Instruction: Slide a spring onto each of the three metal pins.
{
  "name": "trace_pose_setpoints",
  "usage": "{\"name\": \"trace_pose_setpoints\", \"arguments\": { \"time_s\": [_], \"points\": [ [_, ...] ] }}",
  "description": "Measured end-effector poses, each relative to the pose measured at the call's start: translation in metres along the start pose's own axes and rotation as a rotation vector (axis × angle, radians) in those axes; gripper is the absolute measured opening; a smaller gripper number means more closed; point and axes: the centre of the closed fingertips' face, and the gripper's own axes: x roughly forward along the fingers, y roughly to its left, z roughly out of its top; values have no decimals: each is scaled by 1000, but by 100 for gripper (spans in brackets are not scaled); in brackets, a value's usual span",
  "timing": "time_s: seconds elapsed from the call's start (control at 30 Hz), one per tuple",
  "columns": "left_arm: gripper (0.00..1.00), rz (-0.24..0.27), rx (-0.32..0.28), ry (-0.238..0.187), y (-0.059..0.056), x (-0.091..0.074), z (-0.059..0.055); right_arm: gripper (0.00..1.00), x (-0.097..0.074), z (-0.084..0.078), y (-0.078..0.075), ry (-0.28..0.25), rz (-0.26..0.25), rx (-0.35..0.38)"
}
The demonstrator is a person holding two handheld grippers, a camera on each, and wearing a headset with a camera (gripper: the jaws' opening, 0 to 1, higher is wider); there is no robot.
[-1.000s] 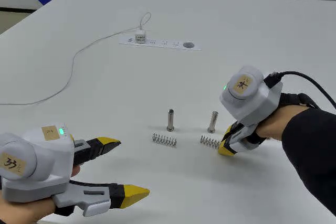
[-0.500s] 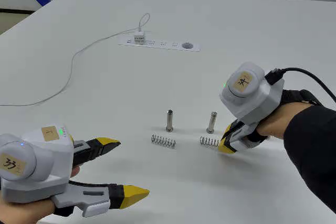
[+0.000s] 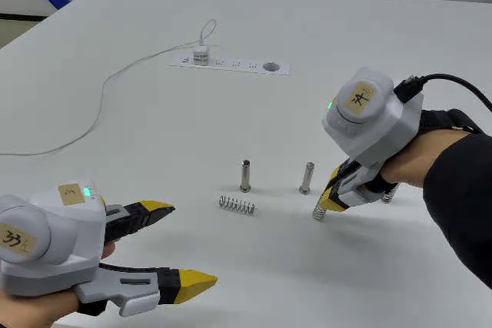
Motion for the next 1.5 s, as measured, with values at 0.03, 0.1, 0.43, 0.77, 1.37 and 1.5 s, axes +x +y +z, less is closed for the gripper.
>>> {"name": "trace_pose_setpoints", "arguments": {
  "time_s": [0.03, 0.1, 0.43, 0.77, 1.37, 1.5],
  "points": [
    [72, 0, 0, 0, 0, 0, 0, 12, 0, 0, 0, 1, 0, 0],
    [72, 0, 0, -1, 0, 0, 0, 12, -1, -1, 0, 3, 0, 1],
    [72, 0, 1, -3, -1, 0, 1, 12, -11, 4, -3, -12, -8, 9],
    [72, 2, 1, -7, -1, 0, 2, 12, -37, 22, -7, -50, -35, 14],
    [72, 3, 4, -10, 0, -1, 3, 12, -54, 47, -24, -82, -83, -7],
    [72, 4, 5, -8, 0, -2, 3, 12, -49, 49, -28, -70, -87, -13]
  ]
}}
